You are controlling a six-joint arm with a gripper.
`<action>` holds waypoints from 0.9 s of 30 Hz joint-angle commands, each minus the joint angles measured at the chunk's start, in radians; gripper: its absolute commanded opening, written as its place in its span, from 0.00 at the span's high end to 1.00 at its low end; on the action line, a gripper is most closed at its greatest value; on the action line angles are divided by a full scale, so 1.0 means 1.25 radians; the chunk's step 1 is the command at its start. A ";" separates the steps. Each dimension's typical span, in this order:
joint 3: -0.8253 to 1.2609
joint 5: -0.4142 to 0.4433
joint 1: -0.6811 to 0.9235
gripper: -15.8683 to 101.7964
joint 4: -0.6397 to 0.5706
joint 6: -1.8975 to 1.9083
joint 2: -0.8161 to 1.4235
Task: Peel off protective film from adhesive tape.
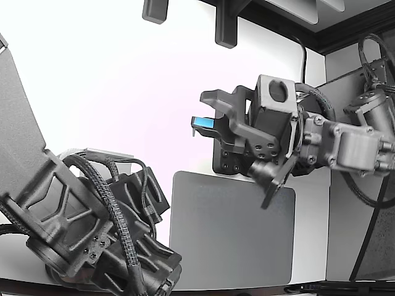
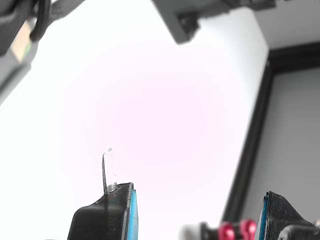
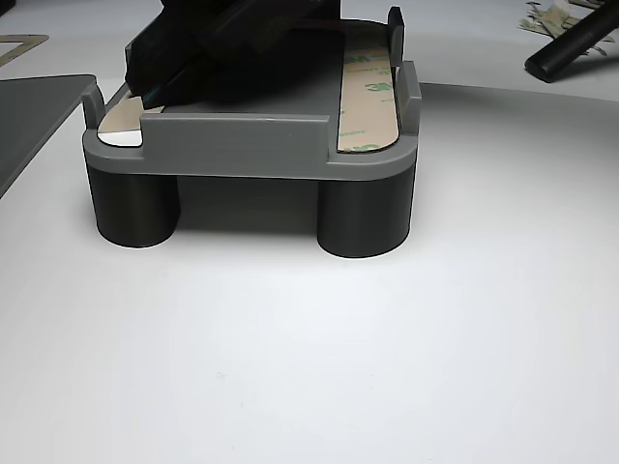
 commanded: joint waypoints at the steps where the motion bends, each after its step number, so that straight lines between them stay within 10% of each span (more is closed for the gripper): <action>1: 0.025 -0.134 -0.160 0.02 -0.007 0.158 0.199; 12: 0.086 -0.259 -0.306 0.02 0.054 0.611 0.200; 20: 0.209 -0.480 -0.525 0.02 0.011 0.595 0.201; 27: 0.209 -0.486 -0.526 0.02 0.011 0.592 0.201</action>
